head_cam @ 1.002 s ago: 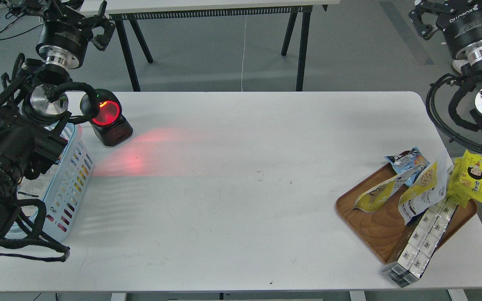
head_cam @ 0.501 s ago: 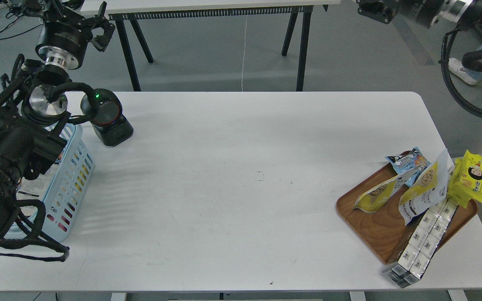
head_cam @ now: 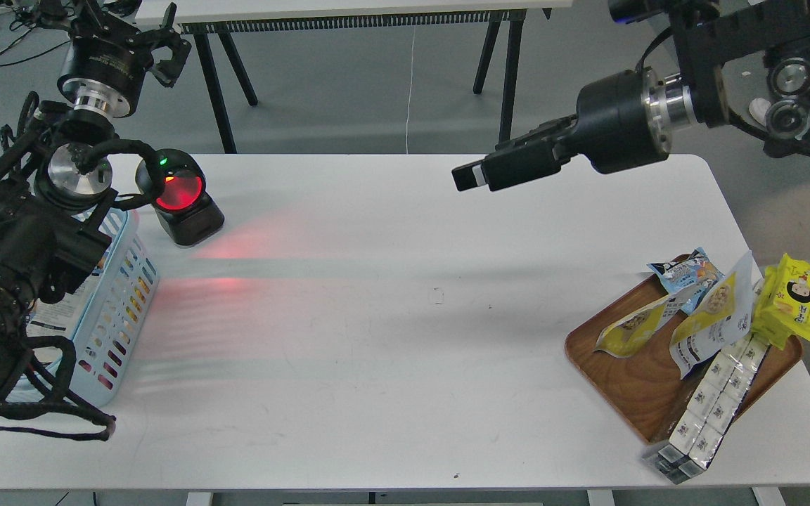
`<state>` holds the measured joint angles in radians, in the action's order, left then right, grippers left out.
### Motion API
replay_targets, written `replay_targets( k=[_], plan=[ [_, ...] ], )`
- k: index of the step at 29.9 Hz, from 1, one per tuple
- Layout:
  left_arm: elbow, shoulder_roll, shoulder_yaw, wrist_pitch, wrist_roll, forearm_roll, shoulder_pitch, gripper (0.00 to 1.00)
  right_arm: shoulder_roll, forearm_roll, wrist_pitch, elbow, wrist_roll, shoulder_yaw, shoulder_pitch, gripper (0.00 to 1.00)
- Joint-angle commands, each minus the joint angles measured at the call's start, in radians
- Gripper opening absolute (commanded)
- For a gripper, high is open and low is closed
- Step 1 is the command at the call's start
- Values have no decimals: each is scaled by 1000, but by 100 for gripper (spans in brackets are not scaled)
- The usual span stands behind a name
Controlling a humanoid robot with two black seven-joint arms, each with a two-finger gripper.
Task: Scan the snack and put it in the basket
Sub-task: 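Lower the right gripper onto the yellow snack packet on the wooden tray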
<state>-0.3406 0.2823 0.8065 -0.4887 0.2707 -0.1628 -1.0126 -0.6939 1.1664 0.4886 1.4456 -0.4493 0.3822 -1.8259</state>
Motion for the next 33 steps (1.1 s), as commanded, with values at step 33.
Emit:
replay_targets(
  k=[33],
  plan=[
    [2, 5, -1, 0, -1, 2, 3, 100, -68, 886, -157, 150, -39, 531, -99, 80]
  ],
)
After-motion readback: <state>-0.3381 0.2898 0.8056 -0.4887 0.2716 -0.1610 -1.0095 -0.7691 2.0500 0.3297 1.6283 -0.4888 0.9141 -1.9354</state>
